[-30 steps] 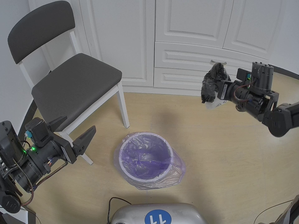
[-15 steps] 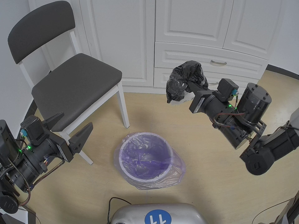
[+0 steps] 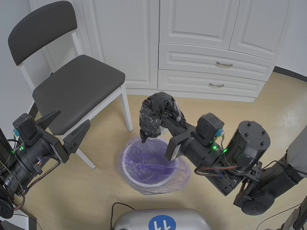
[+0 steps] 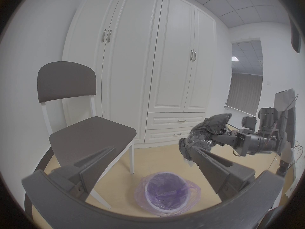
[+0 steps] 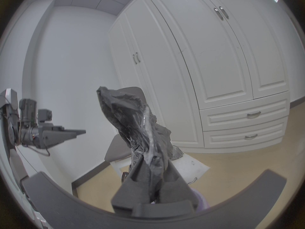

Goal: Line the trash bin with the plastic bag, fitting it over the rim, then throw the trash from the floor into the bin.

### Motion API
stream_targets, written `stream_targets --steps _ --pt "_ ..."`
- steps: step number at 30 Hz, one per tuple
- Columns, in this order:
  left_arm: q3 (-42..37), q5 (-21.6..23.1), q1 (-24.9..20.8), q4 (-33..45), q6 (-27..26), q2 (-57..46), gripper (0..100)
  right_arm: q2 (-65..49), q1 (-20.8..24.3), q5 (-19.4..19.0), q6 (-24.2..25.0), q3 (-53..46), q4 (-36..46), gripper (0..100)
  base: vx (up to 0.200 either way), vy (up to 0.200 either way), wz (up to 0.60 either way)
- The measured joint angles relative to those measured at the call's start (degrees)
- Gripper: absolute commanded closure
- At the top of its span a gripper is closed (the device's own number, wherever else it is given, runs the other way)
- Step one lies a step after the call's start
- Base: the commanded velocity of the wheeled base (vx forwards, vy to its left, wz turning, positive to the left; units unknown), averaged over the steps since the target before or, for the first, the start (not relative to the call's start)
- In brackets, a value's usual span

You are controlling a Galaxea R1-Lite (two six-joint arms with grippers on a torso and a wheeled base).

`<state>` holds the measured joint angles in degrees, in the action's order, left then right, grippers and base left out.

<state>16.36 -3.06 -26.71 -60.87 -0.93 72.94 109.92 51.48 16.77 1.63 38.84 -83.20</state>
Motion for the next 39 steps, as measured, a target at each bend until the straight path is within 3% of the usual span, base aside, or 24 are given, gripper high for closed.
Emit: stream_targets --steps 4,10,15,23,30,34,39 --pt "0.1 -0.1 0.0 0.1 -1.1 -0.7 0 -2.0 2.4 3.1 -2.3 -2.0 2.8 100 0.000 0.000 0.00" --pt "0.1 -0.2 0.0 0.3 -2.3 -1.9 0 -3.4 2.8 3.6 -1.1 -2.6 10.0 100 0.000 0.000 0.00" --pt "0.3 -0.3 0.0 1.3 -3.6 -4.4 0 -3.9 1.9 3.8 5.4 -1.0 17.5 100 0.000 0.000 0.00" --pt "1.5 -0.1 0.1 7.7 -4.0 -8.1 0 -4.1 0.5 3.1 20.1 8.1 40.2 100 0.000 0.000 0.00" --pt "2.8 0.2 0.5 12.9 -2.4 -8.7 0 -2.6 -1.8 -1.1 33.3 19.0 56.3 100 0.000 0.000 0.00" --pt "3.2 0.2 3.0 13.9 -2.2 -7.6 0 0.1 -2.6 -2.1 34.8 22.0 57.6 100 0.000 0.000 0.00" --pt "3.6 1.9 9.5 14.4 -2.5 -5.7 0 4.2 -3.0 -2.4 35.3 23.6 55.7 100 0.000 0.000 0.00"
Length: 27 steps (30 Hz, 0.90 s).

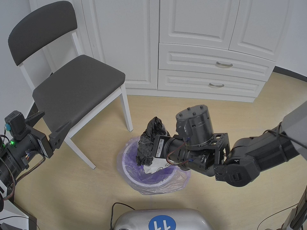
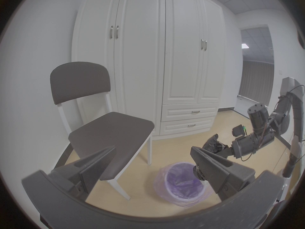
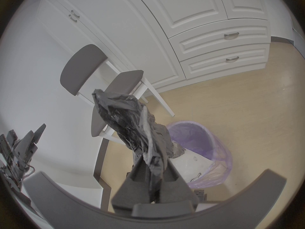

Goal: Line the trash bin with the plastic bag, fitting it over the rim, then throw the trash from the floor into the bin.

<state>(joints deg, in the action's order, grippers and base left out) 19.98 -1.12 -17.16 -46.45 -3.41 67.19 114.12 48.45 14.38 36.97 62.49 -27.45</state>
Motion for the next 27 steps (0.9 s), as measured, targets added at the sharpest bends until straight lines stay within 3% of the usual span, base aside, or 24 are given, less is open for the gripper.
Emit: stream_targets --steps 6,10,16,27 --pt "0.5 9.0 8.8 0.1 0.0 2.8 0 5.7 -0.5 -0.1 0.3 1.2 -1.9 100 0.000 0.000 0.00" --pt "0.6 12.6 12.5 -0.1 0.0 4.3 0 9.3 -0.7 -0.1 0.6 1.5 -7.2 100 0.000 0.000 0.00" --pt "0.6 15.0 15.3 -0.5 0.0 5.6 0 15.0 -1.2 -0.2 0.5 0.6 -21.6 100 0.000 0.000 0.00" --pt "0.7 15.8 16.5 -0.7 0.0 6.1 0 25.4 -3.7 -1.6 0.1 0.2 -35.2 100 0.000 0.000 0.00"
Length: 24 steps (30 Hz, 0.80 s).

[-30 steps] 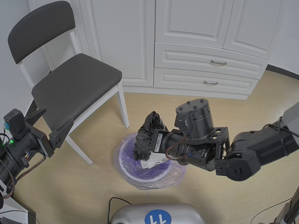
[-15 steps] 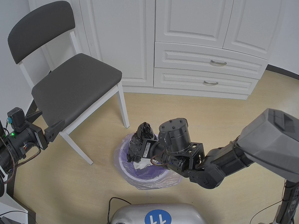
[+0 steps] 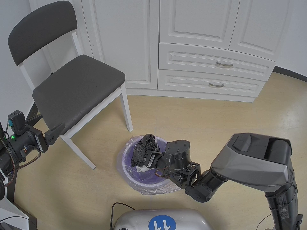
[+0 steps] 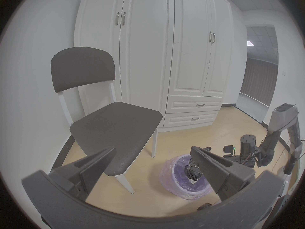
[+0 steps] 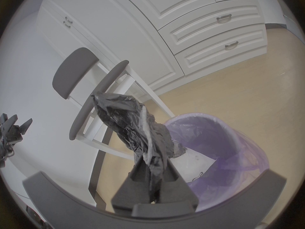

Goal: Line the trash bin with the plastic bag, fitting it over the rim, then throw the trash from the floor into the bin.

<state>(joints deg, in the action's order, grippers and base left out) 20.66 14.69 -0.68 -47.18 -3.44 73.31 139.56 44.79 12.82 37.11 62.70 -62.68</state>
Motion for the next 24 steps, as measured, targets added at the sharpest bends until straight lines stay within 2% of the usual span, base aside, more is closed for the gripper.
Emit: stream_targets --steps 5,15,24 --pt "0.0 0.0 0.0 0.0 0.0 0.1 0 4.2 -0.9 -2.0 -0.6 -0.5 -5.9 100 0.000 0.000 0.00" --pt "0.0 0.0 0.1 -0.1 0.0 0.1 0 7.3 -1.5 -2.7 -2.2 -0.8 -2.5 100 0.000 0.000 0.00" --pt "-0.1 0.0 -0.1 -0.1 -0.1 0.3 0 10.5 -2.7 -2.3 -2.8 4.7 -2.5 100 0.000 0.000 0.00"
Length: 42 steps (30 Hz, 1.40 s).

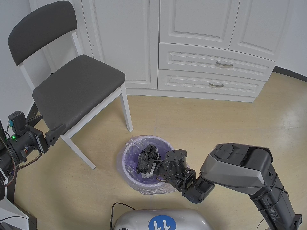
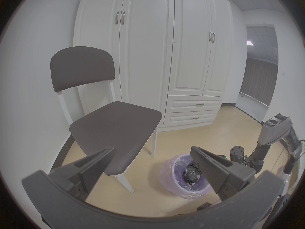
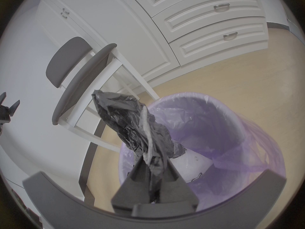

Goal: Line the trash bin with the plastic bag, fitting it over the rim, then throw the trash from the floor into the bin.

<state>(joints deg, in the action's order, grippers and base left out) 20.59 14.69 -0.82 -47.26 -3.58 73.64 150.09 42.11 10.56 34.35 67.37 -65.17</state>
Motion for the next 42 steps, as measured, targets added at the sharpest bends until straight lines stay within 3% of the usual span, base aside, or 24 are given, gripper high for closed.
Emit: stream_targets --steps 6,13,23,30,42 --pt "-0.1 0.0 -0.1 0.0 0.0 0.0 0 3.1 -1.1 3.7 -2.4 5.3 -1.8 100 0.000 0.000 0.00" --pt "-0.1 -0.1 -0.2 0.0 -0.1 0.0 0 7.1 -1.4 7.7 -4.9 11.0 -10.7 100 0.000 0.000 0.00" --pt "-0.1 -0.1 -0.2 0.0 -0.1 0.0 0 8.8 -1.0 7.4 -7.6 8.5 -11.9 100 0.000 0.000 0.00" --pt "-0.1 -0.1 0.0 0.0 -0.1 0.0 0 8.0 -0.6 5.0 -11.2 3.4 -10.3 100 0.000 0.000 0.00" --pt "-0.1 -0.1 0.1 0.0 -0.1 0.0 0 6.9 -0.8 3.6 -9.9 3.1 -7.5 100 0.000 0.000 0.00"
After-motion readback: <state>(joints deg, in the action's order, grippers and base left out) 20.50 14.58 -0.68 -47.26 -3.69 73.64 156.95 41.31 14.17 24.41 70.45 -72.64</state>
